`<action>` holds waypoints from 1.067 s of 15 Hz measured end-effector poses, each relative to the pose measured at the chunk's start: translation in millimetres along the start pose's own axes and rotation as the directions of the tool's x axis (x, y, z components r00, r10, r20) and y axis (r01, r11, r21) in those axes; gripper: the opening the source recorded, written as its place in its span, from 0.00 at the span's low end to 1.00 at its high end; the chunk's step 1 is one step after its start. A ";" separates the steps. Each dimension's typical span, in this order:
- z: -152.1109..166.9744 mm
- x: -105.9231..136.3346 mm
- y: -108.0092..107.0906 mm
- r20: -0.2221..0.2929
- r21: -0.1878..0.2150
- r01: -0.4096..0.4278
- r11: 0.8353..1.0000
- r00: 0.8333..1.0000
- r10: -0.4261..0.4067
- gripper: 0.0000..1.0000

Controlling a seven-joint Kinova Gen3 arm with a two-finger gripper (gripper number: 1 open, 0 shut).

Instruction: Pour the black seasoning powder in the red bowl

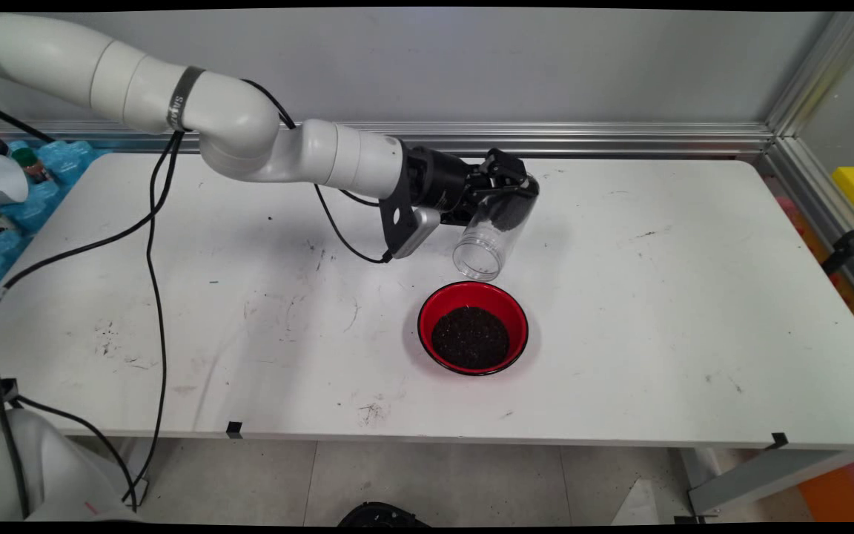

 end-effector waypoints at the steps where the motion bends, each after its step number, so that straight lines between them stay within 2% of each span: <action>1: -0.6 0.7 0.0 0.002 0.005 -0.019 1.000 1.000 0.019 0.00; 6: -3.8 3.6 0.7 0.010 0.024 -0.102 0.994 0.995 0.102 0.00; 10: -6.6 7.2 0.6 0.015 0.045 -0.179 0.983 0.984 0.179 0.00; 16: -8.3 12.3 -1.8 0.023 0.074 -0.250 0.965 0.968 0.249 0.00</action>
